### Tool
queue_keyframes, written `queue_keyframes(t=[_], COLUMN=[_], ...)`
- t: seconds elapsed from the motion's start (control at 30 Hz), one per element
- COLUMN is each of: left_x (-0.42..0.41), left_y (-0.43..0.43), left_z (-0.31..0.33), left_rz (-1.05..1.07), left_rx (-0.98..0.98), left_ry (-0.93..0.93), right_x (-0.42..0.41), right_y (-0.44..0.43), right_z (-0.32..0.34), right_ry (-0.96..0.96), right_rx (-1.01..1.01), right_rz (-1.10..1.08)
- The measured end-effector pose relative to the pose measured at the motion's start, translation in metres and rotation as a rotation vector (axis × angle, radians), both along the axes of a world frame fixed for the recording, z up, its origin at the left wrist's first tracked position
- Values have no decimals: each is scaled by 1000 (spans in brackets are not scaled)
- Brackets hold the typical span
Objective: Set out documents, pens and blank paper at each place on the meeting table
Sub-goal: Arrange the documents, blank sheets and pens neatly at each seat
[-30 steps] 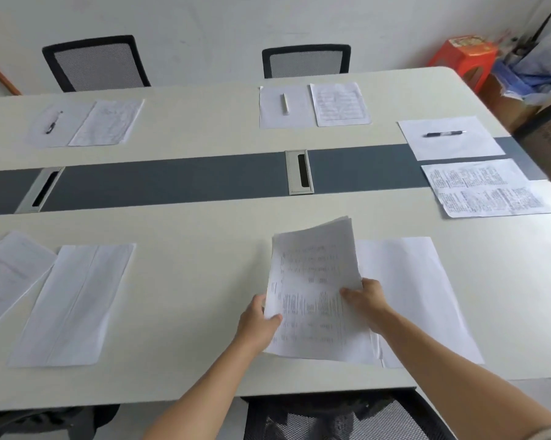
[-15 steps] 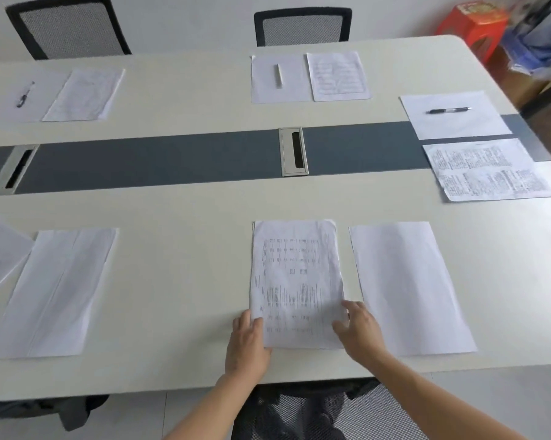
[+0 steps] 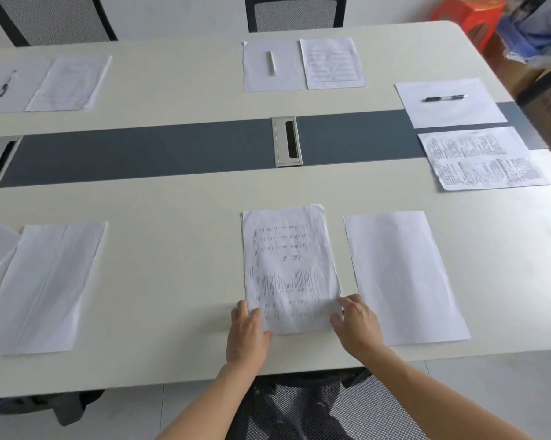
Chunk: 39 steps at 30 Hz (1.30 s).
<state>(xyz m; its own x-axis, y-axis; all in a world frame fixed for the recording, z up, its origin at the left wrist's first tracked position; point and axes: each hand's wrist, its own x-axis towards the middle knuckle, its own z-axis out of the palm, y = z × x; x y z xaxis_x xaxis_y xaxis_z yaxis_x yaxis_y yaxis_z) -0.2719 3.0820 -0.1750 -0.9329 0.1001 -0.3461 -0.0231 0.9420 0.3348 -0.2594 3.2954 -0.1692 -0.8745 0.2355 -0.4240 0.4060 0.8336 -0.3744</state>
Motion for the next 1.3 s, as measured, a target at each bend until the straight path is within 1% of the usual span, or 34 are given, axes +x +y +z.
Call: queue_keyframes(t=[0.07, 0.13, 0.2, 0.27, 0.33, 0.4, 0.47, 0.63, 0.7, 0.77, 0.83, 0.87, 0.93, 1.0, 1.03, 1.07, 1.1, 1.13, 1.17, 1.2, 1.23, 1.27, 1.3], left_x=[-3, -8, -13, -16, -17, -15, -10, -3, -1, -1, -7, -12, -24, -35, -39, -42, -45, -47, -48, -48, -46, -45, -41], left_y=[0, -1, -2, 1, 10, 26, 46, 97, 116, 134, 150, 157, 167, 169, 168, 165, 160, 153, 146, 138, 132, 127, 125], left_z=[1, 2, 6, 12, 19, 24, 26, 31, 34, 38, 45, 49, 58, 65, 67, 66, 68, 68, 69, 70, 74, 75, 78], left_rz=[-20, -38, -56, -89, -144, -223, -303, -429, -435, -327, -83, 62, 353, 527, 580, 627, 679, 722, 752, 781, 807, 832, 837], left_rx=[-19, -48, -75, -128, -163, -164, -149, -77, 3, 169, 380, 497, 716, 882, 957, 1011, 1042, 1072, 1086, 1094, 1086, 1075, 1050], left_ry=[-8, -22, -33, -23, 8, 24, 17, 16, 20, -40, -150, -259, -462, -601, -642, -640, -602, -553, -501, -453, -403, -359, -320], right_x=[-3, -6, -11, -12, -11, -7, -1, 6, 6, 4, 1, -1, -2, -3, -4, -5, -8, -12, -15, -17, -17, -16, -15], right_y=[6, 21, 50, 88, 126, 155, 171, 183, 186, 188, 191, 192, 192, 188, 185, 182, 179, 177, 175, 173, 170, 164, 159], right_z=[2, 5, 12, 20, 25, 26, 23, 16, 16, 22, 38, 48, 63, 74, 75, 75, 73, 67, 57, 45, 35, 25, 17], right_ry=[4, 54, 127, 149, 73, -83, -201, -231, -162, 12, 168, 205, 213, 154, 108, 79, 74, 93, 114, 102, 37, -51, -114], right_rx=[-15, -47, -40, 34, 77, 79, 102, 72, -18, -271, -527, -621, -750, -847, -887, -915, -917, -876, -751, -553, -328, -145, -45], right_rz=[-4, -50, -162, -291, -442, -579, -633, -683, -722, -788, -822, -811, -740, -639, -592, -582, -628, -708, -769, -749, -652, -526, -448])
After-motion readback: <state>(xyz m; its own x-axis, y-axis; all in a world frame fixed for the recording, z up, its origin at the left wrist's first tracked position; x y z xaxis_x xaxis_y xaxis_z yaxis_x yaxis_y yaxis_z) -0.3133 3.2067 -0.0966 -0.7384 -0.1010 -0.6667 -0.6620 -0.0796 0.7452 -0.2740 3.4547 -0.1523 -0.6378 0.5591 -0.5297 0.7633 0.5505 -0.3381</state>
